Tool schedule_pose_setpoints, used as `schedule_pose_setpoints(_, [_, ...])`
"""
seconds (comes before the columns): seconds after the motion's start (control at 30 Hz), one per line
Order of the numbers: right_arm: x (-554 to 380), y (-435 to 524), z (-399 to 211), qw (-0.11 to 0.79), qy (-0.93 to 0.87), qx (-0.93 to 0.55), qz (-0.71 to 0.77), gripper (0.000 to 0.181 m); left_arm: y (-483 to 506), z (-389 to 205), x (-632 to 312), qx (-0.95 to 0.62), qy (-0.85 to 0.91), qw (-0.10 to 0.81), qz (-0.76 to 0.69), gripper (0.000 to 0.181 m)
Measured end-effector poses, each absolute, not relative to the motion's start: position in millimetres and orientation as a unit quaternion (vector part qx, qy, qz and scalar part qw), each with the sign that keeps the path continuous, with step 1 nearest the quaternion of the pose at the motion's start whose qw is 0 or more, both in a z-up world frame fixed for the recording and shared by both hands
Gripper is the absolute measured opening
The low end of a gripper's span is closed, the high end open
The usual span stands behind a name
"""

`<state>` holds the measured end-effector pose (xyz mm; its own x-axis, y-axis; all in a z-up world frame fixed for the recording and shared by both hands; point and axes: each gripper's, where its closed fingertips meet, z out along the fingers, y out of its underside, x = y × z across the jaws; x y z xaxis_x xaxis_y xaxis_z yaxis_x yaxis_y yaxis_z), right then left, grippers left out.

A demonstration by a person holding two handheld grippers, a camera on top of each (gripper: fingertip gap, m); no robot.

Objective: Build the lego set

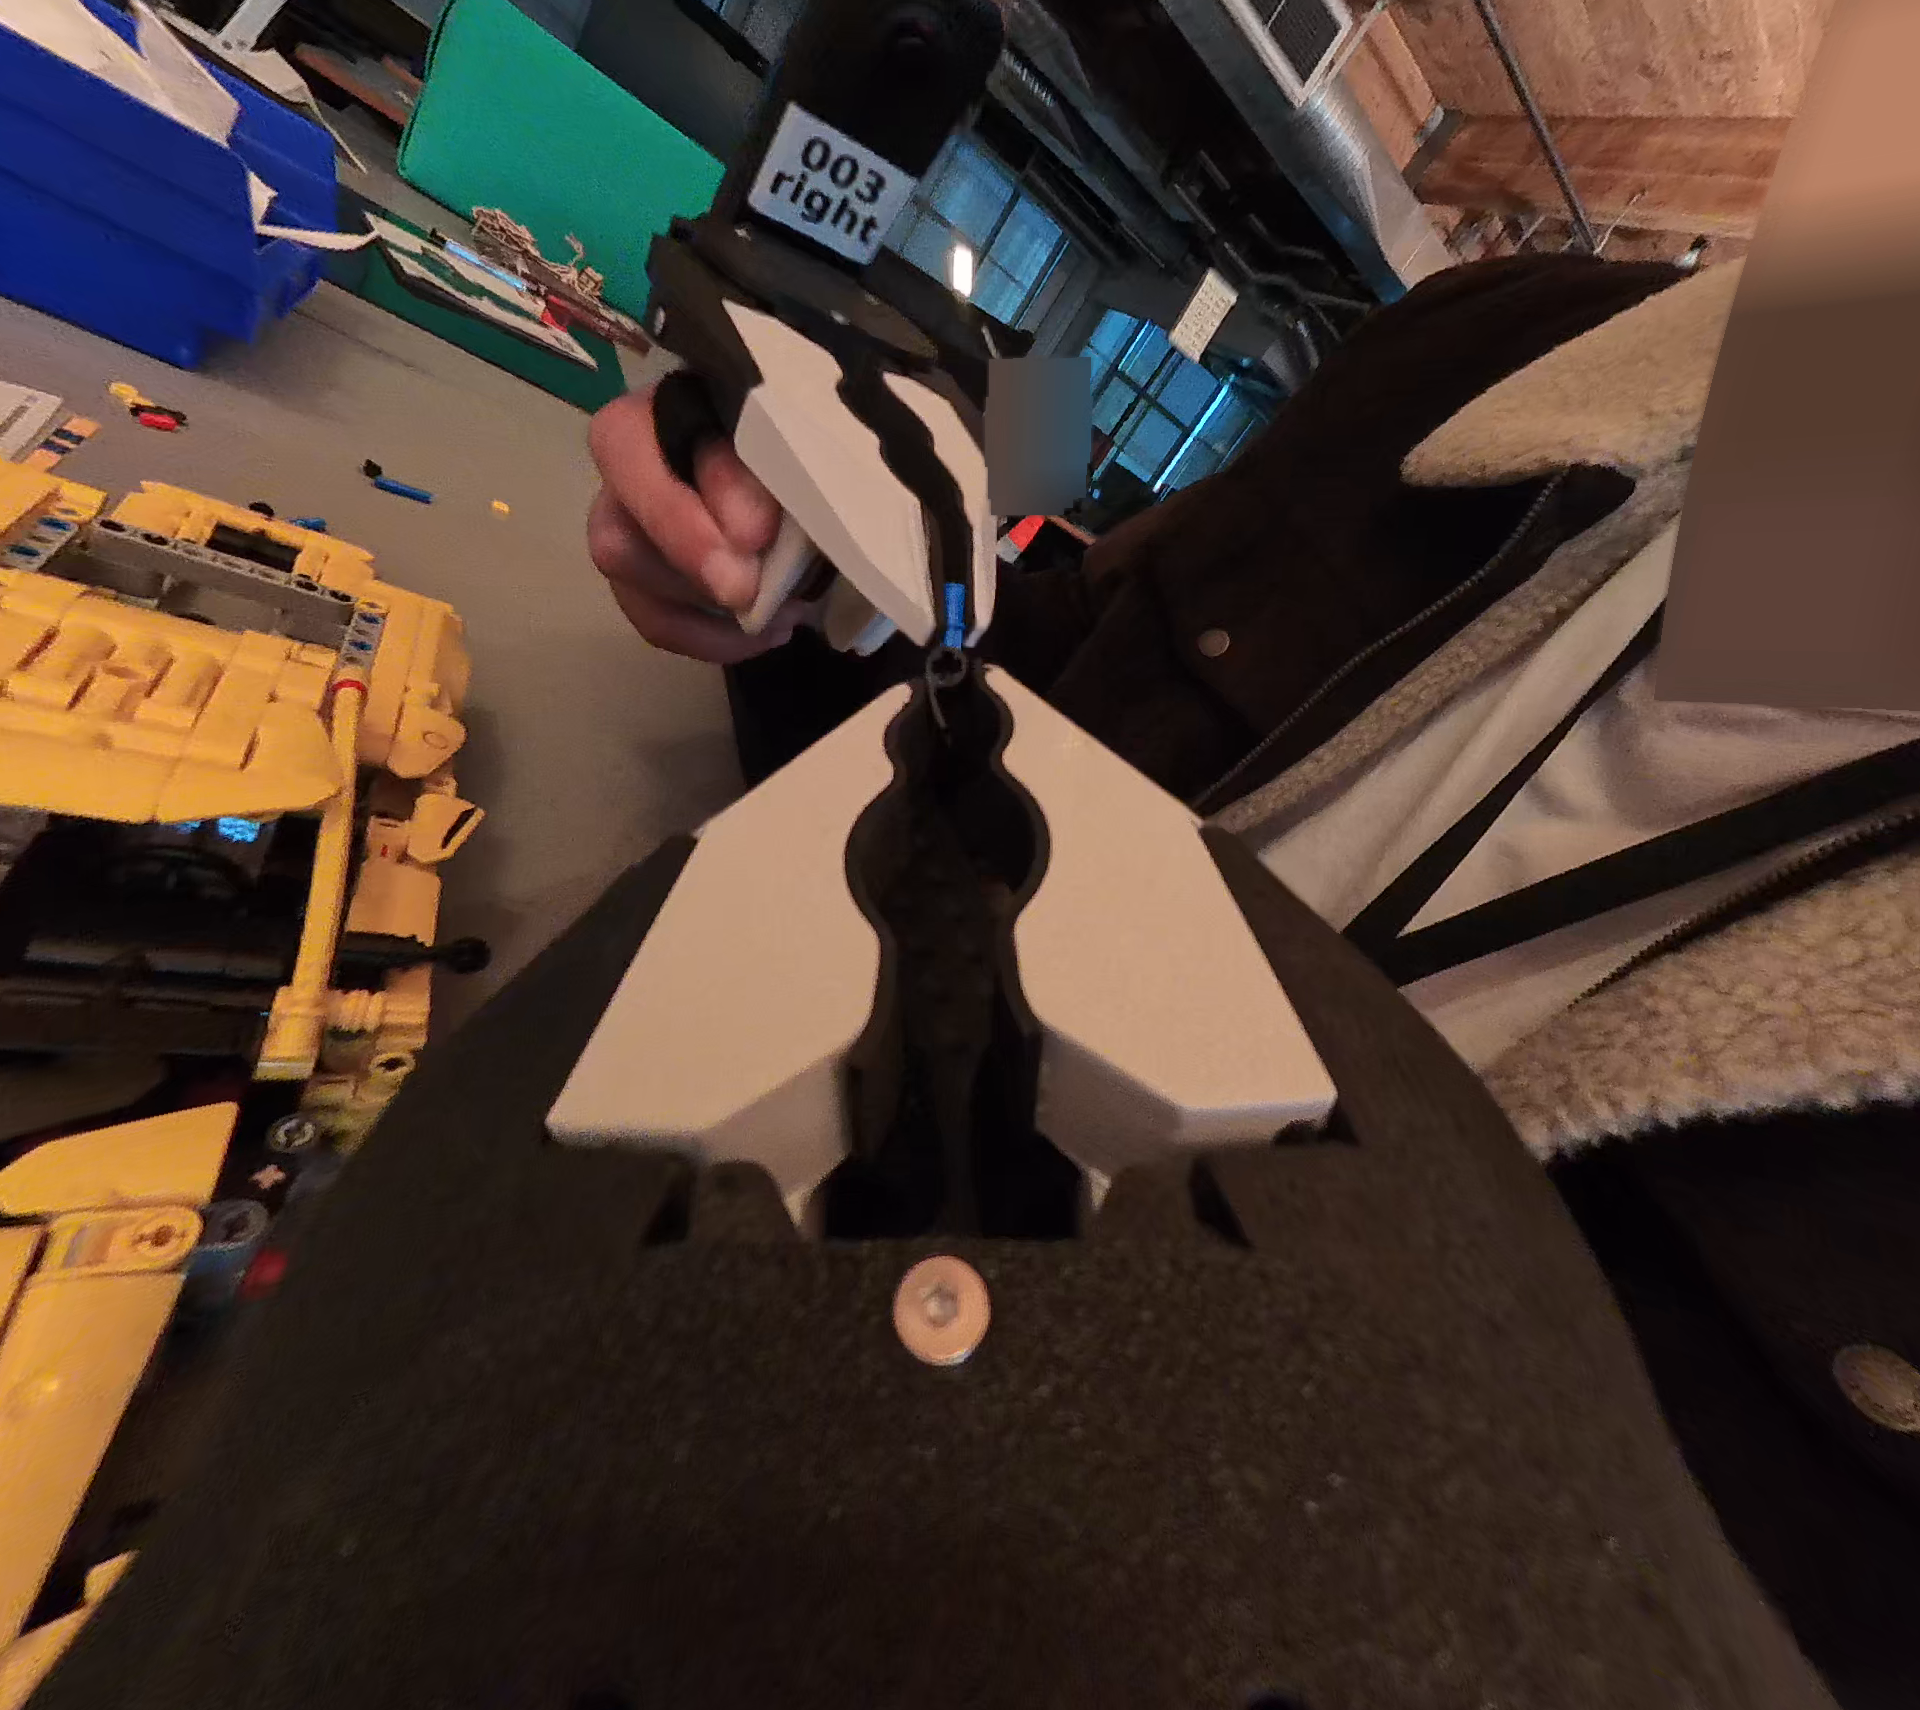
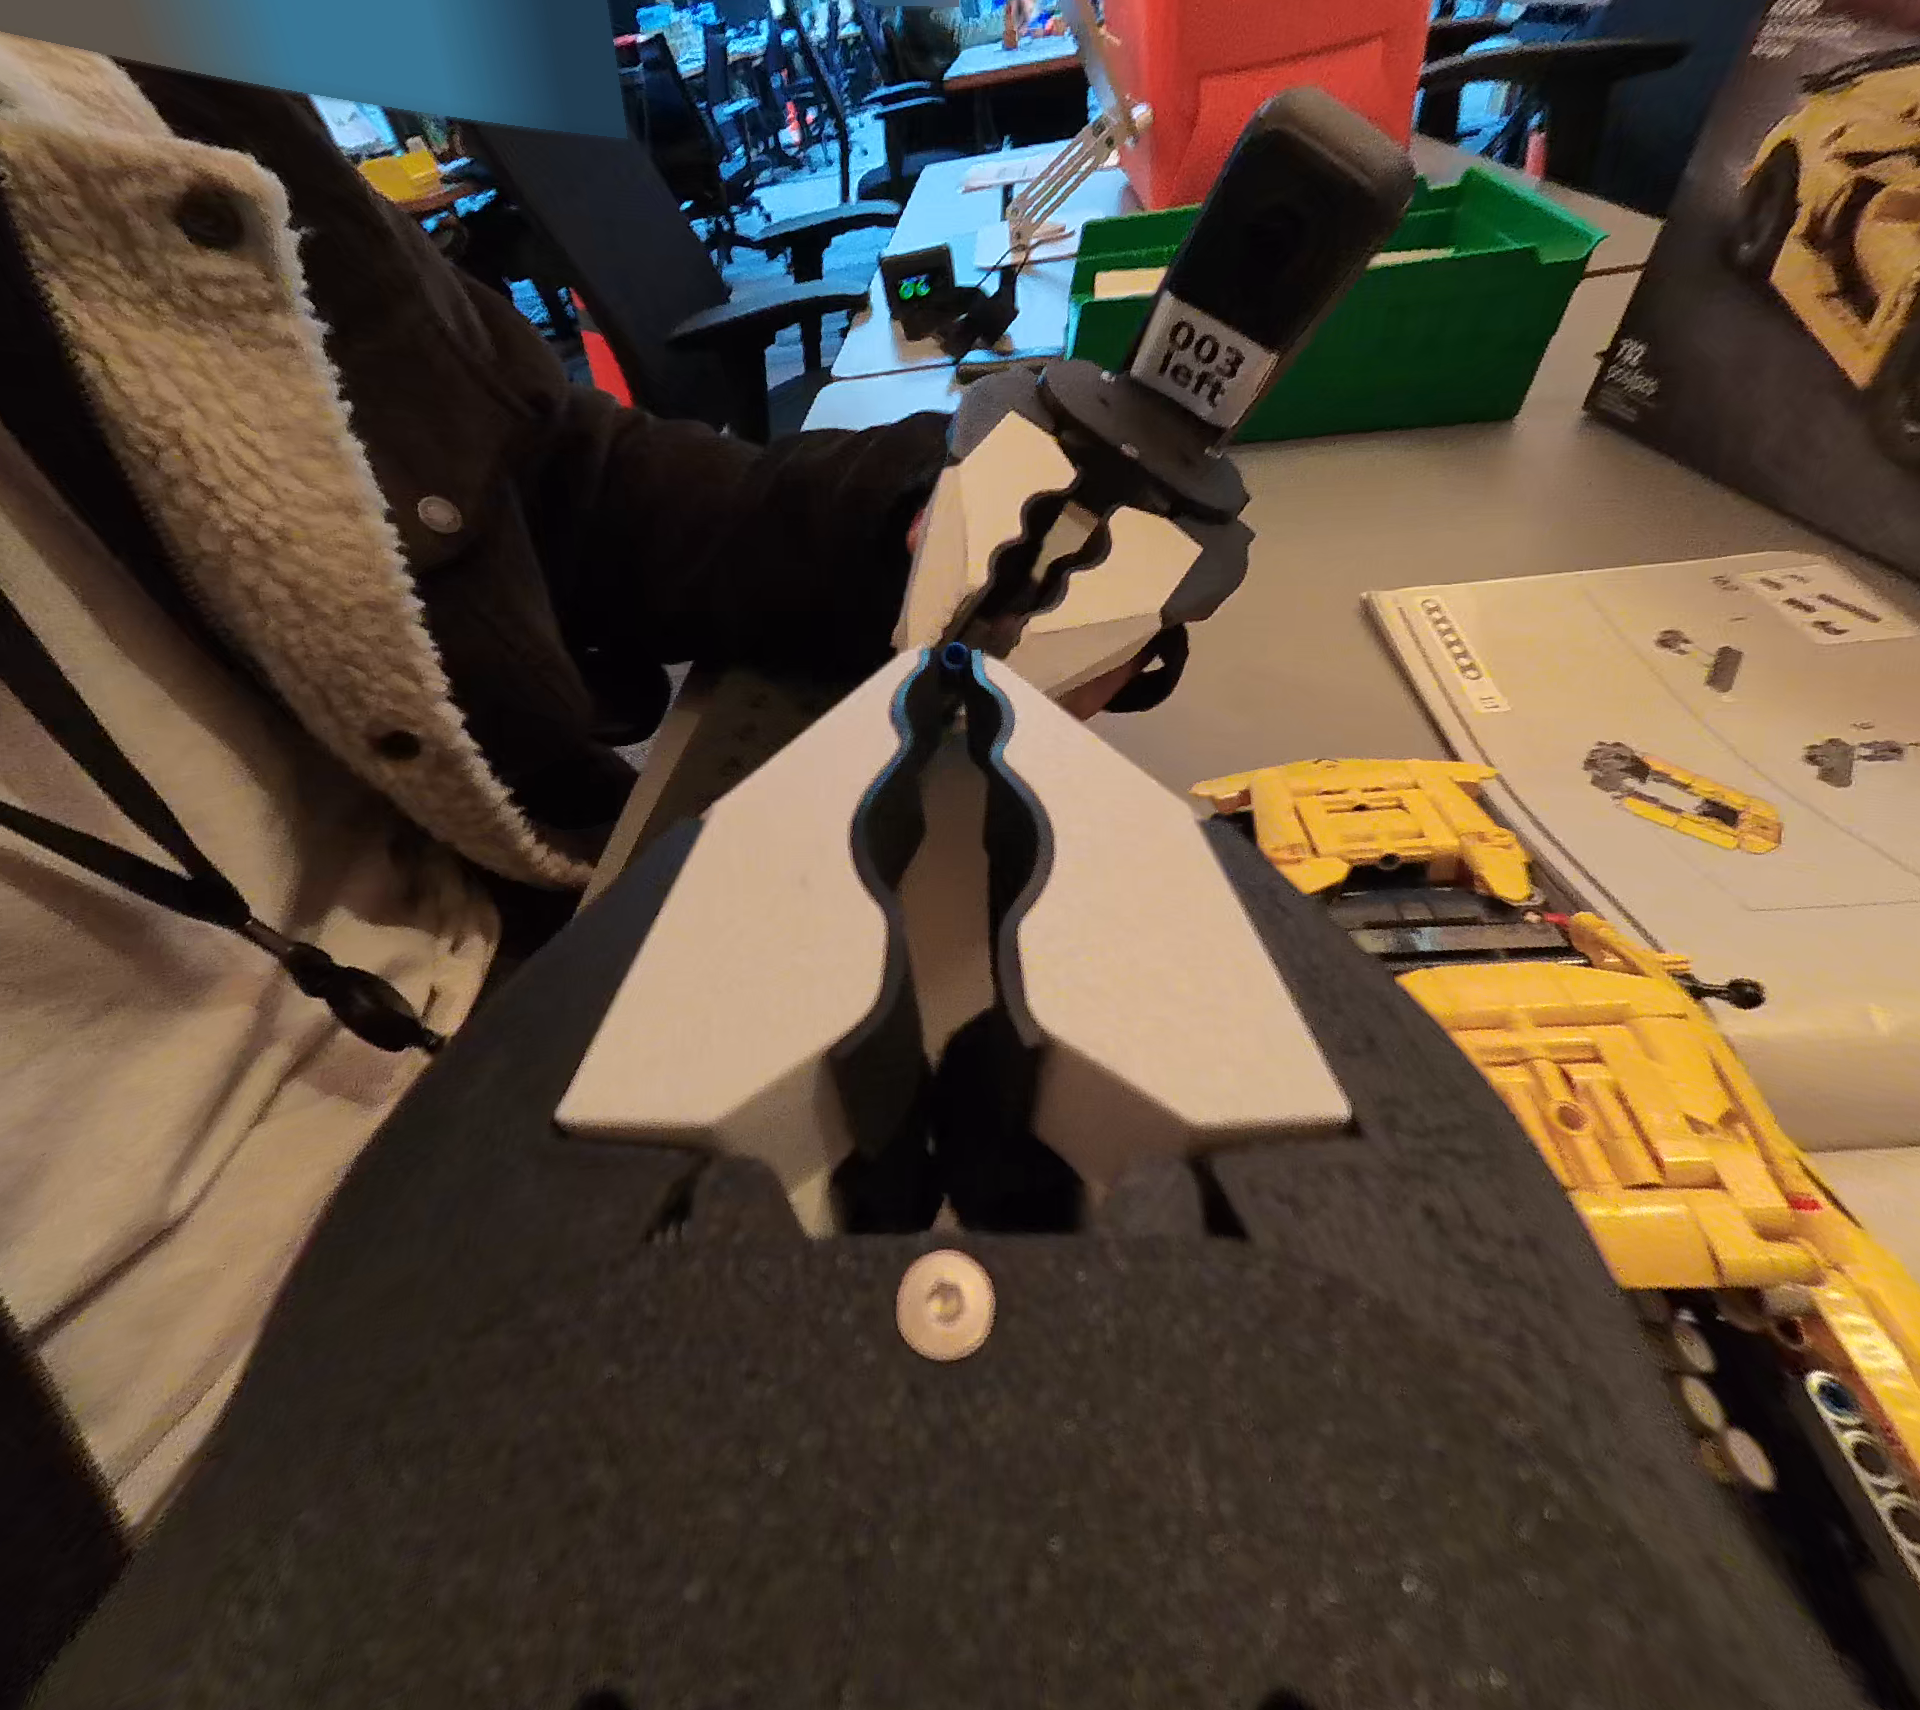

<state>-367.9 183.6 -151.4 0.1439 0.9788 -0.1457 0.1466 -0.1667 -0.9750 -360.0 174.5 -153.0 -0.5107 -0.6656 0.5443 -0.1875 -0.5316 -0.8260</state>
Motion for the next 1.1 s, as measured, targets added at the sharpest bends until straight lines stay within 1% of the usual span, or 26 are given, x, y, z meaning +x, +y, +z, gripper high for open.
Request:
schedule_pose_setpoints(0.13, [-366,185,-162,0.437,-0.470,-0.624,0.447,0.004,176,-163,-357,-0.487,0.469,0.163,-0.719,0.005])
schedule_pose_setpoints(0.27, [-366,179,-158,0.418,-0.459,-0.608,0.494,0.003,169,-160,-357,-0.474,0.486,0.177,-0.712,0.004])
schedule_pose_setpoints(0.37, [-367,182,-154,0.426,-0.440,-0.604,0.510,0.005,173,-156,-356,-0.476,0.469,0.171,-0.724,0.005])
schedule_pose_setpoints(0.4, [-366,187,-150,0.441,-0.432,-0.603,0.505,0.003,175,-154,-356,-0.477,0.458,0.176,-0.729,0.005])
schedule_pose_setpoints(0.47, [-364,197,-139,0.486,-0.404,-0.592,0.501,0.004,185,-145,-354,-0.481,0.418,0.180,-0.749,0.006])
schedule_pose_setpoints(0.53, [-361,210,-141,0.518,-0.393,-0.604,0.461,0.008,196,-143,-352,-0.498,0.380,0.181,-0.758,0.006])
schedule_pose_setpoints(0.57, [-359,216,-141,0.535,-0.386,-0.608,0.441,0.015,202,-145,-352,-0.509,0.364,0.180,-0.759,0.006])
schedule_pose_setpoints(0.6, [-359,215,-138,0.545,-0.391,-0.601,0.435,0.029,208,-146,-351,-0.516,0.347,0.180,-0.762,0.006])
schedule_pose_setpoints(0.7, [-356,220,-139,0.578,-0.400,-0.608,0.369,0.029,218,-146,-351,-0.531,0.318,0.182,-0.764,0.006])
schedule_pose_setpoints(0.83, [-357,231,-147,0.625,-0.435,-0.620,0.189,0.061,227,-149,-349,-0.547,0.279,0.174,-0.770,0.006])
schedule_pose_setpoints(0.93, [-352,238,-144,0.669,-0.438,-0.599,0.041,0.050,229,-151,-347,-0.553,0.259,0.157,-0.777,0.006])
schedule_pose_setpoints(0.97, [-355,238,-148,0.659,-0.452,-0.601,0.023,0.050,227,-152,-346,-0.556,0.260,0.153,-0.774,0.006])
schedule_pose_setpoints(1.0, [-356,240,-153,0.648,-0.458,-0.608,0.016,0.057,225,-154,-344,-0.560,0.262,0.151,-0.771,0.006])
schedule_pose_setpoints(1.1, [-359,242,-165,0.627,-0.475,-0.617,0.010,0.055,217,-157,-340,-0.564,0.272,0.138,-0.767,0.006])
